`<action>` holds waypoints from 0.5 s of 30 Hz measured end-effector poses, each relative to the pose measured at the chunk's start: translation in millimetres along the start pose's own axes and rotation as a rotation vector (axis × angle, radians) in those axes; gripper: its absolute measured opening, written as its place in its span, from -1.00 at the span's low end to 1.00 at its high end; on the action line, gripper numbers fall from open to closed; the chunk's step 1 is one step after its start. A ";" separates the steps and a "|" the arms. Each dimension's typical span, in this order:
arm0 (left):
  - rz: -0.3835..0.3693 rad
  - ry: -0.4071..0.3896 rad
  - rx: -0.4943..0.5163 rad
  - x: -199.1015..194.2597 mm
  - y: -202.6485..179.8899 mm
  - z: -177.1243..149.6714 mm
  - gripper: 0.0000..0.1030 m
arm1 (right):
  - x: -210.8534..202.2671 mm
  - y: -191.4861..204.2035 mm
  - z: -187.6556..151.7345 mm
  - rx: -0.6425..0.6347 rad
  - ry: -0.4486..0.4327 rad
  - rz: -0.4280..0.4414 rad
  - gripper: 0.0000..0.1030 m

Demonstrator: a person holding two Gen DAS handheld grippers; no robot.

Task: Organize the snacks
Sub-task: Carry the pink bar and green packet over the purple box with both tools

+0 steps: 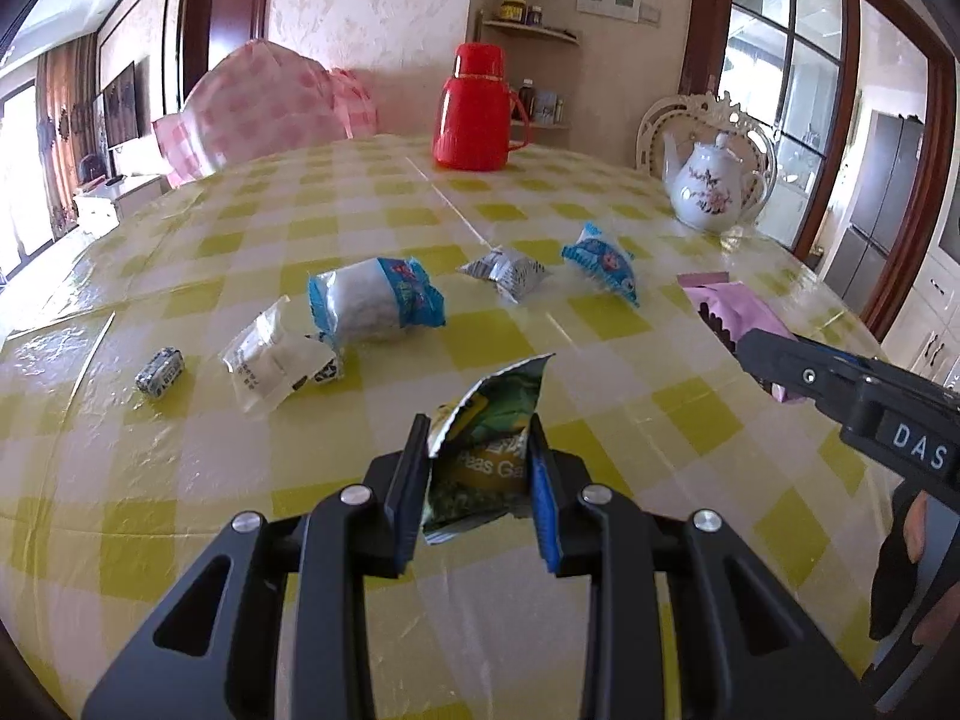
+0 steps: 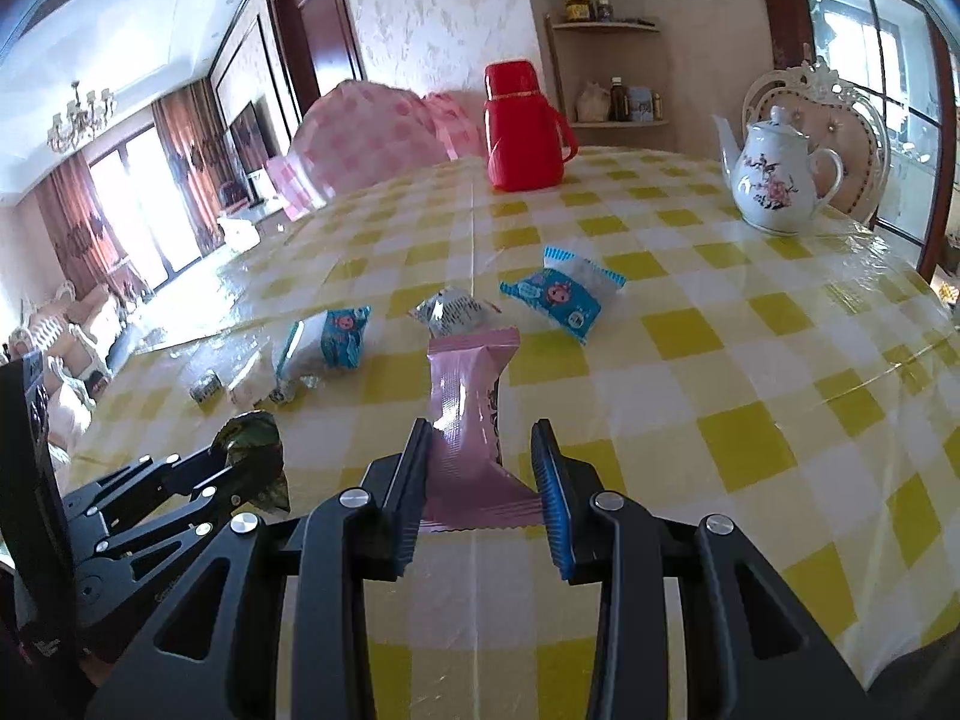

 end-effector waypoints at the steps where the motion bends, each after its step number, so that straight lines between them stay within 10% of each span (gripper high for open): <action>1: 0.002 -0.010 -0.002 -2.6 0.0 0.9 -0.41 | -3.5 0.3 0.3 0.004 -0.009 0.003 -0.34; 15: 0.036 -0.132 -0.061 -55.4 13.4 5.1 -0.41 | -53.7 17.5 -14.7 0.017 -0.120 0.028 -0.34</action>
Point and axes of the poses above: each gripper's, at about its wrist camera, not at the fingertips, and x roughly the way its jaws point, y to its left, z to its top, the point moved 5 cm from there along x, roughly the way its jaws point, and after that the axes turned 7 degrees about -y, right-handed, at the moved point
